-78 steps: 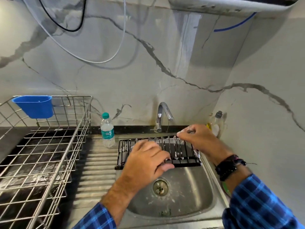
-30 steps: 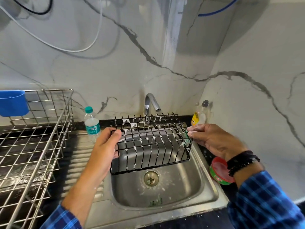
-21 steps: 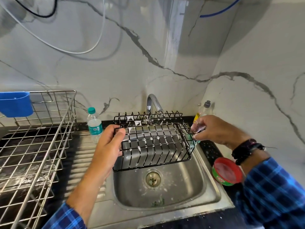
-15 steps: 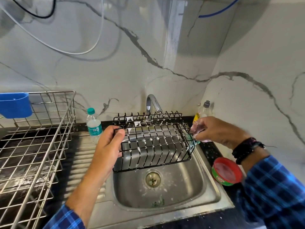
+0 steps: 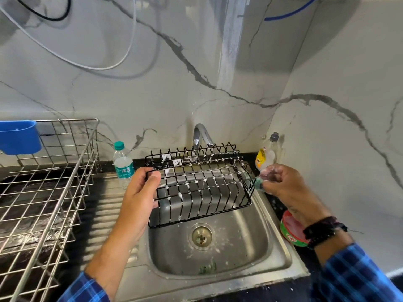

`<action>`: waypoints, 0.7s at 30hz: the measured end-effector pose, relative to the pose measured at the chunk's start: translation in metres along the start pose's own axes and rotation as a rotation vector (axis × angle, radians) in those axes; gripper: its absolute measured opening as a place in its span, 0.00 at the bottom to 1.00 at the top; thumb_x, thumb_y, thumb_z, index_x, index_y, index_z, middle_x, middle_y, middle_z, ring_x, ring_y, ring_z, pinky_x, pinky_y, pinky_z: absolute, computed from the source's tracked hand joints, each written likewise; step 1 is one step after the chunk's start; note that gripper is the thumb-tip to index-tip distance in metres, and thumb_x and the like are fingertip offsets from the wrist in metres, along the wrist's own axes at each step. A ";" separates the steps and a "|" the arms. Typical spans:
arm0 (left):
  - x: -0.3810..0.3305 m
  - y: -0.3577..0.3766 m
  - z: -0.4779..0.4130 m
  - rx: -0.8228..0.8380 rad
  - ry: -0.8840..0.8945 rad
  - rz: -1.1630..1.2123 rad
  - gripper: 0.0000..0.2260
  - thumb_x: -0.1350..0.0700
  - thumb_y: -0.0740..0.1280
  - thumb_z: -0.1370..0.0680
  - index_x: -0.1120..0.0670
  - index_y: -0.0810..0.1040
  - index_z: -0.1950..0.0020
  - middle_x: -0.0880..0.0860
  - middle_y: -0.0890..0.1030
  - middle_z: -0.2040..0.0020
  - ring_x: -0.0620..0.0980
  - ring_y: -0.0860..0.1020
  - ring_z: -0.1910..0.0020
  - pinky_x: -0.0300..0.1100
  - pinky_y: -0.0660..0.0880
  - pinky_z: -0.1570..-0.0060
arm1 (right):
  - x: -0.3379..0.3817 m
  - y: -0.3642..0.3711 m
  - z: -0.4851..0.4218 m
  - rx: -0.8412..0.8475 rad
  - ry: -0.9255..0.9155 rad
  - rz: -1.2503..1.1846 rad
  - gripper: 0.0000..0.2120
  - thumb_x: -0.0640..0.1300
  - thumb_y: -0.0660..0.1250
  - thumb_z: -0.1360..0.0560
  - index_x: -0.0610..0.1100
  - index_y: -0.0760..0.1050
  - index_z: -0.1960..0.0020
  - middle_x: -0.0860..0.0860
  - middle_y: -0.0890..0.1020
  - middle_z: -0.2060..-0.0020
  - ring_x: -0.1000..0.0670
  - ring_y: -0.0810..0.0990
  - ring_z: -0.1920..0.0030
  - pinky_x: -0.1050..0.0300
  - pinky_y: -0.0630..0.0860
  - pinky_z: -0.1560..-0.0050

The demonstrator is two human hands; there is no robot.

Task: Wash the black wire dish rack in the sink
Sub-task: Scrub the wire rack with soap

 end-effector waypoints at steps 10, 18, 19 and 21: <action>0.004 0.007 0.005 -0.004 0.039 -0.040 0.10 0.52 0.62 0.16 0.42 0.75 0.57 0.44 0.68 0.67 0.41 0.68 0.67 0.39 0.69 0.67 | 0.048 0.017 0.023 -0.323 -0.274 0.197 0.11 0.40 0.71 0.23 0.48 0.82 0.42 0.61 0.83 0.56 0.57 0.84 0.56 0.69 0.79 0.53; 0.005 0.026 0.010 -0.066 0.107 -0.099 0.09 0.51 0.62 0.17 0.39 0.76 0.55 0.46 0.72 0.65 0.41 0.71 0.67 0.47 0.72 0.64 | 0.091 0.142 0.064 -0.055 -0.782 0.793 0.18 0.34 0.71 0.24 0.48 0.79 0.37 0.53 0.84 0.44 0.56 0.84 0.49 0.63 0.81 0.47; 0.006 0.023 0.009 -0.077 0.113 -0.101 0.09 0.50 0.63 0.17 0.39 0.76 0.54 0.46 0.72 0.64 0.41 0.71 0.67 0.49 0.73 0.62 | 0.092 0.138 0.060 -0.045 -0.780 0.822 0.20 0.34 0.71 0.25 0.48 0.78 0.36 0.52 0.84 0.43 0.56 0.84 0.47 0.62 0.81 0.45; 0.007 0.014 0.009 -0.071 0.139 -0.104 0.05 0.46 0.63 0.18 0.38 0.76 0.52 0.43 0.73 0.65 0.43 0.71 0.65 0.51 0.74 0.58 | 0.091 0.113 0.041 -0.121 -0.690 0.915 0.21 0.33 0.69 0.24 0.49 0.77 0.35 0.52 0.83 0.42 0.56 0.84 0.47 0.64 0.80 0.47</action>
Point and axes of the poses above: each hand's wrist, its own z-axis away from the middle knuckle, its own y-axis out of the palm, x = y × z, the point moved 4 cm from there along -z, towards the middle knuckle
